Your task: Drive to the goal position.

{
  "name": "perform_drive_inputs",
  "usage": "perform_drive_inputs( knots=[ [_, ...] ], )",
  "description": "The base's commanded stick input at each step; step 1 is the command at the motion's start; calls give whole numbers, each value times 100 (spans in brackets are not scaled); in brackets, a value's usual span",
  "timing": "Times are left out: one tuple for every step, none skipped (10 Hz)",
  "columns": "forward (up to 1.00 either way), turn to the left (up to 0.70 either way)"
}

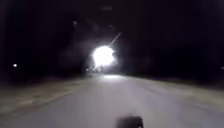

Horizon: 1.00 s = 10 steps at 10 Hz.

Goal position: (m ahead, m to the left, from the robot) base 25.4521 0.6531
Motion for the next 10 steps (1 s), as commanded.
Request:
perform_drive_inputs(
  knots=[
    [100, 0],
    [100, 0],
    [100, 0],
    [100, 0],
    [100, 0],
    [100, 0],
    [100, 0],
    [100, 16],
    [100, 39],
    [100, 39]
  ],
)
